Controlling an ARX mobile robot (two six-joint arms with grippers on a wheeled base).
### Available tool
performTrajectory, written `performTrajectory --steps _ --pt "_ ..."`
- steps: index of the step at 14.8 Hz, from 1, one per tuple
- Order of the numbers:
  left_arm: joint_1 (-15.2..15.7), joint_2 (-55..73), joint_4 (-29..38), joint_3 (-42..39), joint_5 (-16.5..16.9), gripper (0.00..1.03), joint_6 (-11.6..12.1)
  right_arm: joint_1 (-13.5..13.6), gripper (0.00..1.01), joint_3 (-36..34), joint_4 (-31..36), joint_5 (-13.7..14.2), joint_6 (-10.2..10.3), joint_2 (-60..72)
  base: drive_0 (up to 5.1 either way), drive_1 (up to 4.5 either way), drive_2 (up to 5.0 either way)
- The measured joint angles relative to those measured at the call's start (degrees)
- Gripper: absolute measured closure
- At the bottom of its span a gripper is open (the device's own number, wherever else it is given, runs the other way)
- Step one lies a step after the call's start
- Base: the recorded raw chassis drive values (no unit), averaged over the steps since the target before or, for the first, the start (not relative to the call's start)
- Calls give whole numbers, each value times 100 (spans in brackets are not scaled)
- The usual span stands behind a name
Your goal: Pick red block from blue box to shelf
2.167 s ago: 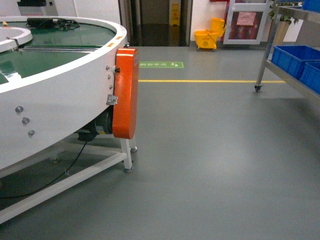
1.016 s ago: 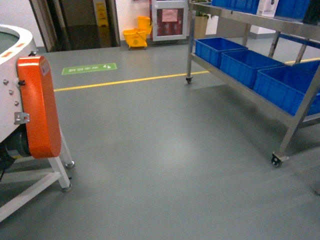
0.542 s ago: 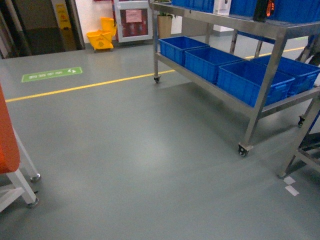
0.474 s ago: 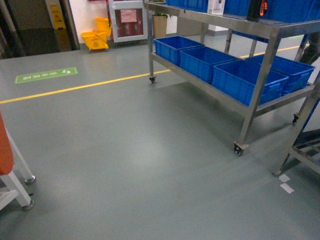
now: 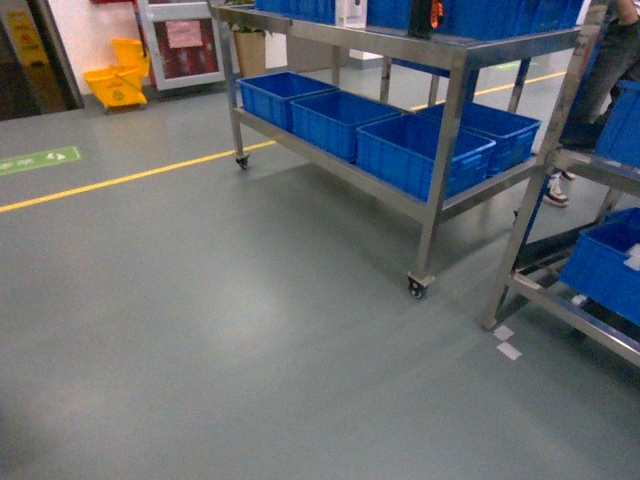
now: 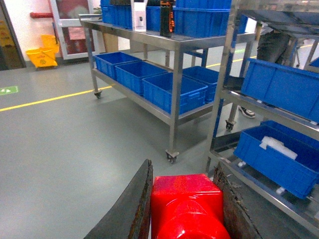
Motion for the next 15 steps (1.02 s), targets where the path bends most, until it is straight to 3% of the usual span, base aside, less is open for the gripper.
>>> performTrajectory --steps 15 --pt "0 0 0 0 2 5 0 0 72 0 0 0 0 0 -159 -159 -159"
